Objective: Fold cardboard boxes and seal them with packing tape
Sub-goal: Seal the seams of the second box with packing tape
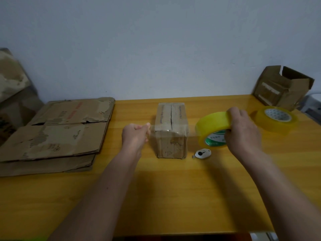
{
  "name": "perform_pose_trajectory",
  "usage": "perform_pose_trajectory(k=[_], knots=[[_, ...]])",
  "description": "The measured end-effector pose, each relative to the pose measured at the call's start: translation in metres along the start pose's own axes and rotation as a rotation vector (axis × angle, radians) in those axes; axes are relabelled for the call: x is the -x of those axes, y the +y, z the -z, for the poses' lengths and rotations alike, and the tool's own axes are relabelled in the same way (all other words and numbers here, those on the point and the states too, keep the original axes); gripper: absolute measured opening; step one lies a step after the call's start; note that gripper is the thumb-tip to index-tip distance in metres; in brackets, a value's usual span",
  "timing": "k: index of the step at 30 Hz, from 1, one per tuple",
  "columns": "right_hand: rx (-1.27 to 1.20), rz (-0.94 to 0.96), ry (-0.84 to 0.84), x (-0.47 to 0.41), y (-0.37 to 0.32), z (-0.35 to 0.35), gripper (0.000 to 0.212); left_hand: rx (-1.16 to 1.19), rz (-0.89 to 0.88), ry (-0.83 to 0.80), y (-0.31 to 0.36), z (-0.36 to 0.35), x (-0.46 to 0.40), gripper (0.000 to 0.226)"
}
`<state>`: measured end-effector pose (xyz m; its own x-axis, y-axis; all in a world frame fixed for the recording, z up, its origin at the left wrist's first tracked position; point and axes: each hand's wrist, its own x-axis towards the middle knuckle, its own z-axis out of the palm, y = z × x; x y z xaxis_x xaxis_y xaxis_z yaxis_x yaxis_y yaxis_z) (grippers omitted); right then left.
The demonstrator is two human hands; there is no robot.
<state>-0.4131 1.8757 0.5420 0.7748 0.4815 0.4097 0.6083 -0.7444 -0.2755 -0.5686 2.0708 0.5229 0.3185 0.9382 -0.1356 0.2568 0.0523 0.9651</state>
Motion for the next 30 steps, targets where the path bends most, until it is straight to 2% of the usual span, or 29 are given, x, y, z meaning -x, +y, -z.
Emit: perform_pose_trajectory(k=[6, 11, 13, 15, 18, 21, 23, 24, 28, 30], knots=[[0.046, 0.002, -0.161, 0.008, -0.005, -0.027, 0.037, -0.047, 0.070, -0.118, -0.020, -0.014, 0.007, 0.027], [0.023, -0.013, -0.171, 0.011, -0.011, -0.034, 0.035, -0.256, 0.061, -0.056, -0.027, -0.021, 0.002, 0.032], [0.009, -0.007, -0.172, 0.010, -0.011, -0.034, 0.033, -0.297, -0.043, 0.074, -0.029, -0.018, 0.005, 0.041], [-0.009, 0.005, -0.193, 0.012, -0.013, -0.034, 0.030, -0.231, -0.281, 0.113, -0.029, -0.014, 0.012, 0.035], [-0.031, 0.016, -0.242, 0.017, -0.018, -0.030, 0.026, -0.278, -0.471, 0.052, -0.025, -0.003, 0.015, 0.028], [-0.051, 0.061, -0.285, 0.019, -0.020, -0.025, 0.028, -0.402, -0.459, -0.110, -0.008, 0.009, 0.007, 0.028], [-0.136, 0.098, -0.383, 0.020, -0.023, -0.024, 0.029, -0.576, -0.415, -0.244, 0.009, 0.008, 0.003, 0.030], [-0.212, 0.109, -0.453, 0.022, -0.026, -0.024, 0.030, -0.669, -0.396, -0.280, 0.016, 0.004, -0.001, 0.039], [-0.486, 0.138, -0.661, 0.029, -0.030, -0.030, 0.044, -0.866, -0.290, -0.388, 0.025, -0.016, -0.014, 0.105], [-0.551, 0.156, -0.752, 0.029, -0.027, -0.033, 0.058, -0.888, -0.299, -0.415, 0.025, -0.024, -0.020, 0.112]])
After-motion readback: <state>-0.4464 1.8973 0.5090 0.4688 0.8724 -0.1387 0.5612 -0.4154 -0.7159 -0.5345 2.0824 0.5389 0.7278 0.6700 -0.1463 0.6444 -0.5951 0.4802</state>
